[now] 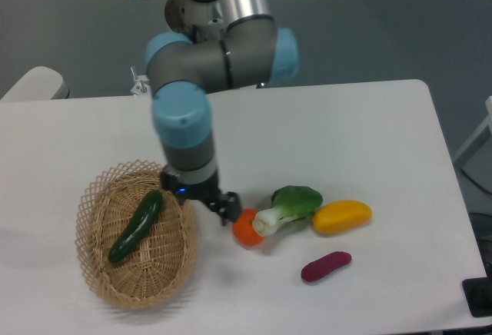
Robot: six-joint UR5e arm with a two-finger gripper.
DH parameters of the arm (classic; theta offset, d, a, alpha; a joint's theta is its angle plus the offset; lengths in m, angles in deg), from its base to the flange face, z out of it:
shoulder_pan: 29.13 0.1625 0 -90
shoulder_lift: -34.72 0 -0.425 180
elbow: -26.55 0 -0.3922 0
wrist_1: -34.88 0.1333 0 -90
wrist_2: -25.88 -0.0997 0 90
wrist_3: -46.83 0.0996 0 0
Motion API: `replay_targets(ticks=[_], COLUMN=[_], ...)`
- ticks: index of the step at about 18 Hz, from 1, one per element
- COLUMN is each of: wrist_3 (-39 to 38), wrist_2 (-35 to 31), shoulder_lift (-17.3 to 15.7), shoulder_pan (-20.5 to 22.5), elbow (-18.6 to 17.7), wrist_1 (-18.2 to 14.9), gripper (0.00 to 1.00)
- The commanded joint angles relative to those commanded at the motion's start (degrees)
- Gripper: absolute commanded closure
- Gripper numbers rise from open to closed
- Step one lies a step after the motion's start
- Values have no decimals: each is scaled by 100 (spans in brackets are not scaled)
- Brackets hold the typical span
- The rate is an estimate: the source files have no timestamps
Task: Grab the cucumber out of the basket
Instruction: 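Lower the open gripper onto the green cucumber in the basket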
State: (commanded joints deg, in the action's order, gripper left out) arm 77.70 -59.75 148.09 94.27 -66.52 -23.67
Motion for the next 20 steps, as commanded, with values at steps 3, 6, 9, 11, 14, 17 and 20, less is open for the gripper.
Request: replay_targets(ticks=[3, 6, 9, 11, 14, 17, 20], wrist_3=[-301, -301, -301, -301, -266, -257, -222], wrist_2=[29, 20, 2, -41, -173, -296, -376], shoulder_lift=[106, 202, 290, 299, 482, 536, 616], shoulder_pan=[-246, -413, -519, -563, -685, -729, -739], elbow=[-220, -352, -483, -528, -484, -484, -467], wrist_1=[300, 519, 643, 652, 826, 854, 924], gripper=[0, 0, 0, 0, 0, 0, 0])
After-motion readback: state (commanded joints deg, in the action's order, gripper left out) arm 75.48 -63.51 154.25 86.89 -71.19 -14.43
